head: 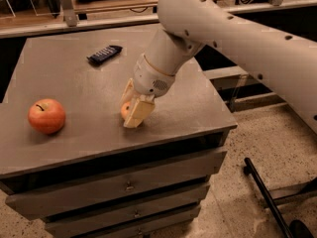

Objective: Move orange near rxbar blueberry

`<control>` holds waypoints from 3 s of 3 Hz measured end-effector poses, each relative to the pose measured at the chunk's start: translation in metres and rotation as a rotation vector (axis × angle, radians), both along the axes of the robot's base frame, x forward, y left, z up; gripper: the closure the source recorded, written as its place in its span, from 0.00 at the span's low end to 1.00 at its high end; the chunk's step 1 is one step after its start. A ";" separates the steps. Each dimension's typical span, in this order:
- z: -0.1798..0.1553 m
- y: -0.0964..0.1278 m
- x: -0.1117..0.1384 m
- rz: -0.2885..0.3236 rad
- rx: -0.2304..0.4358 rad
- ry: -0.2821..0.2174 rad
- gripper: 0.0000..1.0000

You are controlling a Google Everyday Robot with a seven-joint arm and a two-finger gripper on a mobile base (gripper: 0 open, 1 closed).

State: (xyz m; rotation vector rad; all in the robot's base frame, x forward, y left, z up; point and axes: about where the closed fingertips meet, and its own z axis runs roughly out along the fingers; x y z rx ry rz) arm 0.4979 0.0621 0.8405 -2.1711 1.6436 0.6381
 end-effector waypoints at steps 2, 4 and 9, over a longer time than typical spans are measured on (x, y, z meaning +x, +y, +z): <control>0.030 0.009 0.021 -0.007 0.028 -0.069 1.00; 0.119 0.019 0.085 -0.172 0.176 -0.209 1.00; 0.128 -0.005 0.197 -0.569 0.573 -0.311 1.00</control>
Offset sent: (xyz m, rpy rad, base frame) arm 0.0495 0.0121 0.0601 0.0521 -0.1468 -0.0296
